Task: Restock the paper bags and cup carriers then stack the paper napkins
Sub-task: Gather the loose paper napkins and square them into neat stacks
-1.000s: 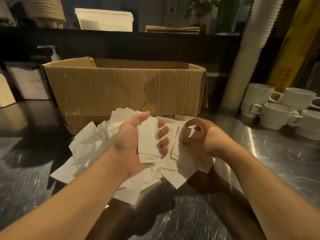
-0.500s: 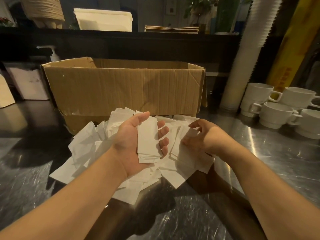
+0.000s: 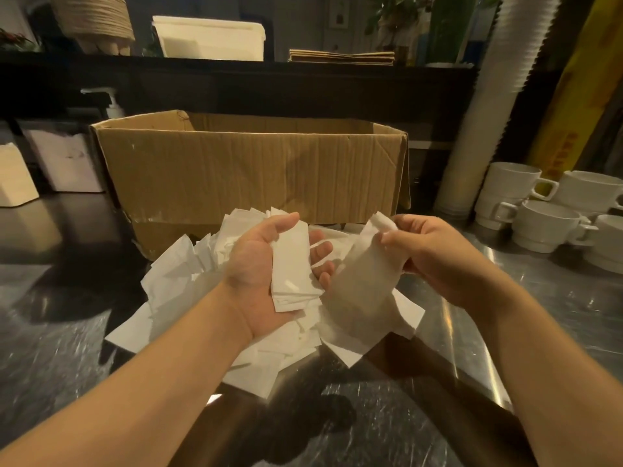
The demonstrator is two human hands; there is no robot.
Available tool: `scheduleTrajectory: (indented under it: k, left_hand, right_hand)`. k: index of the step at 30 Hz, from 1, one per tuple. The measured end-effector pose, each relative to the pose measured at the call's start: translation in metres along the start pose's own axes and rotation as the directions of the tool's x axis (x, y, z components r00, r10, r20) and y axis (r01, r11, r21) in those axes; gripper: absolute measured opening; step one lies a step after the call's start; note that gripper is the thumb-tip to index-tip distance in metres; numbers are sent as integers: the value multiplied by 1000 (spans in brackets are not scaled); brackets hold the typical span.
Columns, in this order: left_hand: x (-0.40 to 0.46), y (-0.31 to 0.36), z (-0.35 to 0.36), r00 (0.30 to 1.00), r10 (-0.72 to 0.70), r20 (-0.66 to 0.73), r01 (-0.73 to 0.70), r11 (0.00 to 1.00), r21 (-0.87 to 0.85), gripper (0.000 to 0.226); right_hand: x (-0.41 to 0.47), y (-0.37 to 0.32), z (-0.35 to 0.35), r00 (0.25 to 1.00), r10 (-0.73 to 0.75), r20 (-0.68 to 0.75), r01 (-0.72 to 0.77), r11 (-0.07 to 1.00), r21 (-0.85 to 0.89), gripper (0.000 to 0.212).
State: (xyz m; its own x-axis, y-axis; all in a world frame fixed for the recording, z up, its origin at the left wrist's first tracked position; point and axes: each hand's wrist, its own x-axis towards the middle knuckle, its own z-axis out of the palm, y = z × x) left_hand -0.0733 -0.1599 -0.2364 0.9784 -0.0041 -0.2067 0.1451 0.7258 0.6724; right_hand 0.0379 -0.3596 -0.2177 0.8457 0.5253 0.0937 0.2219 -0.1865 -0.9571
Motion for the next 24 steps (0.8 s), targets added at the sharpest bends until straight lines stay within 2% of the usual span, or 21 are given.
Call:
scheduleTrajectory:
  k: [3,6,8,11,13,16,20,22,24]
  left_hand:
    - [1,2,-1,999,13,42,-14,1000,11,51]
    - [1,-2,0,996,-37,79,24,988,151,50]
    - [-2,-7,4,996,-41,81,19,968,248,45]
    - [-7,-11,9,992,-78,103,42,948,316,53]
    - [-7,-11,7,984,-132,123,82,936,343,60]
    - [-4,-13,3,959,-201,199,126,933,336,72]
    - [-7,-13,5,983,-142,121,77,899,431,69]
    - [-7,-12,7,991,-111,73,70,901,429,72]
    - [-10,-12,10,992,-118,47,89,909,407,65]
  right_hand:
    - [-10,-7,-3,971,-90,223,27,962,272,10]
    - [-14,-5,6,915,-218,338,118,949,293,16]
    - [-14,-2,15,924,-256,285,181,947,264,14]
    - [-13,0,23,943,-267,199,244,961,134,17]
    - [-13,0,26,949,-257,183,248,966,72,24]
    - [-15,1,33,964,-229,139,226,973,32,25]
    - [-16,-2,43,969,-232,86,243,955,-170,41]
    - [-16,-1,44,967,-217,134,236,961,-143,35]
    - [-16,1,43,961,-226,157,250,956,-155,31]
